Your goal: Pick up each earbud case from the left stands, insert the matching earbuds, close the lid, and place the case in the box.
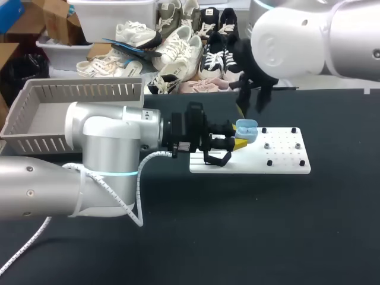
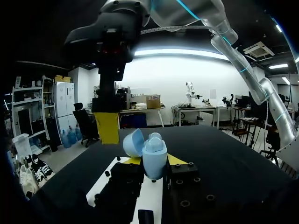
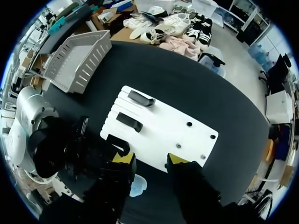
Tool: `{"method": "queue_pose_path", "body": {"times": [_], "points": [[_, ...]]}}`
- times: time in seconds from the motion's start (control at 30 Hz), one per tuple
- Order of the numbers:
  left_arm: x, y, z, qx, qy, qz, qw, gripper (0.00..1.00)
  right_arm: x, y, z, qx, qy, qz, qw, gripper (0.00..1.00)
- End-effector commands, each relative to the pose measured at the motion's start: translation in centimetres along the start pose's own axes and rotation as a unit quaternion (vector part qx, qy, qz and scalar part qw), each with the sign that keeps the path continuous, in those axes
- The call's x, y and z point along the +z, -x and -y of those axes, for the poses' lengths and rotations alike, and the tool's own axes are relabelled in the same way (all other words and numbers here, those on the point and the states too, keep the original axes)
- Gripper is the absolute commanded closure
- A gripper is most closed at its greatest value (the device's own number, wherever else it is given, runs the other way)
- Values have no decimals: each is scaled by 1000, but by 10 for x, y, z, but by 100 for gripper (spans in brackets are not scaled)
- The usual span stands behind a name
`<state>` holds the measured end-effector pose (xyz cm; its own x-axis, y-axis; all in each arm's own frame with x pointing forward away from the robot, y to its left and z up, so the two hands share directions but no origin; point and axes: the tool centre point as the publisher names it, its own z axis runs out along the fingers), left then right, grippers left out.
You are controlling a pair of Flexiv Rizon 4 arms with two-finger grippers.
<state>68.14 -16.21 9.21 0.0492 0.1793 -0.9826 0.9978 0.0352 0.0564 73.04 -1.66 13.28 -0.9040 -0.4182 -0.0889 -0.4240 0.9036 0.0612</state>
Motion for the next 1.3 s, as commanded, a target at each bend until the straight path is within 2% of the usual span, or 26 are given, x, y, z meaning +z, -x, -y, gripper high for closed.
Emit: {"method": "queue_pose_path", "body": {"times": [0.03, 0.7, 0.9, 1.1, 1.3], "points": [[0, -1, 0, 1, 0, 1, 1000, 100, -1, -7, -2, 4, -2, 1, 1000, 60], [0, -1, 0, 1, 0, 1, 1000, 100, -4, -35, -17, 28, 0, 0, 1000, 59], [0, -1, 0, 1, 0, 1, 1000, 100, -23, -42, -3, 77, 15, 36, 996, 58], [-32, 8, -15, 15, 36, 10, 999, 100, -38, -50, 15, 133, 19, 66, 989, 58], [-81, 14, -31, 33, 92, 10, 995, 100, -40, -57, 26, 174, 22, 73, 982, 58]]}}
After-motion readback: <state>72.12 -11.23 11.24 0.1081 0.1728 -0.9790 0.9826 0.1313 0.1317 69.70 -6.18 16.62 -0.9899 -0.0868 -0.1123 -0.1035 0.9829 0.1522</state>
